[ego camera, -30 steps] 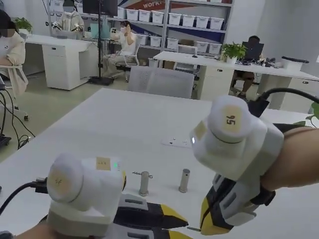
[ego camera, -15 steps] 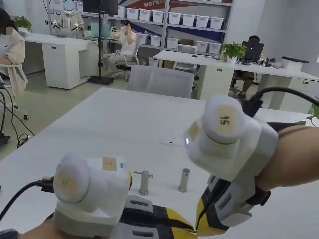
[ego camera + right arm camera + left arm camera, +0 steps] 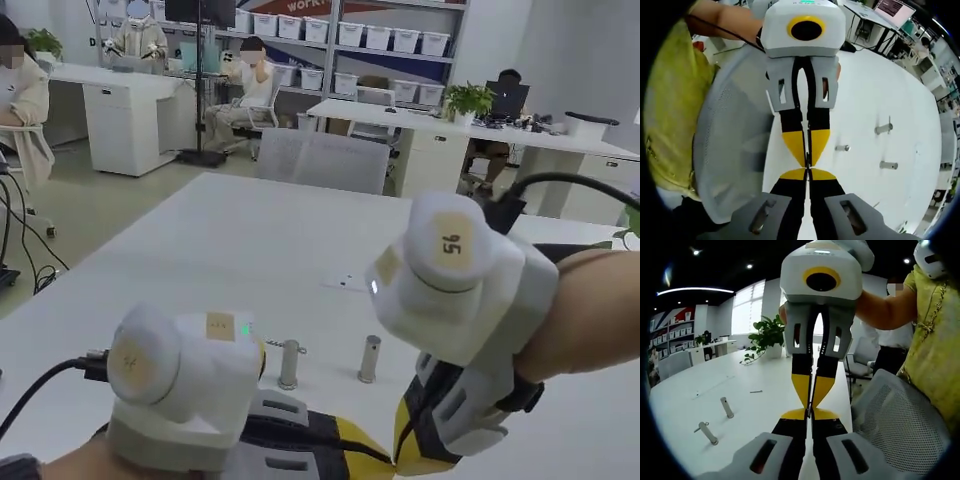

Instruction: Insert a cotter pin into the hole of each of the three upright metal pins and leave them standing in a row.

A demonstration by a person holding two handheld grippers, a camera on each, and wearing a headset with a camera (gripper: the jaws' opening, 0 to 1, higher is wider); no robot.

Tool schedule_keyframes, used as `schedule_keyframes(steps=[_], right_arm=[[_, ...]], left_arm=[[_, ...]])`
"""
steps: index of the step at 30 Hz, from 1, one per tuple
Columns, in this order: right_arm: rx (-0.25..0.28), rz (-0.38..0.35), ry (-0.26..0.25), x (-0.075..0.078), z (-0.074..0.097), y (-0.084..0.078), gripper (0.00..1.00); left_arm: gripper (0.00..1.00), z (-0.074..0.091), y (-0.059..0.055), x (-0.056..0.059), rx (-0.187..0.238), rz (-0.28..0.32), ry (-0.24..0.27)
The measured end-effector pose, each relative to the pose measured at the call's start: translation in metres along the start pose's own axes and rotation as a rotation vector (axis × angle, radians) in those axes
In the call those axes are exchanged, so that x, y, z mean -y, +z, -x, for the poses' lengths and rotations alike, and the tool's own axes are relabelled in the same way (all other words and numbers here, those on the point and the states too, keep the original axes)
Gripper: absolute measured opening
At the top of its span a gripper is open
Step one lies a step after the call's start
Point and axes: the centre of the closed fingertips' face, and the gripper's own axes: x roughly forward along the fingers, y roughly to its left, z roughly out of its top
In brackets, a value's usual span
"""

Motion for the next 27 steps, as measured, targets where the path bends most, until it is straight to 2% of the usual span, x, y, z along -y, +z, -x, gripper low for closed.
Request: schedule_keyframes(steps=[18,27], right_arm=[[0.012,0.011,0.007,-0.0017,0.0016,-0.0002,0.04],[0.021,0.009,0.020,-0.0039,0.0037,-0.0038,0.09]], left_arm=[[0.00,-0.0002,0.0012,0.0015,0.011,0.008,-0.021],[0.00,0.0009,-0.0004,0.0034,0.007,0.008,-0.026]])
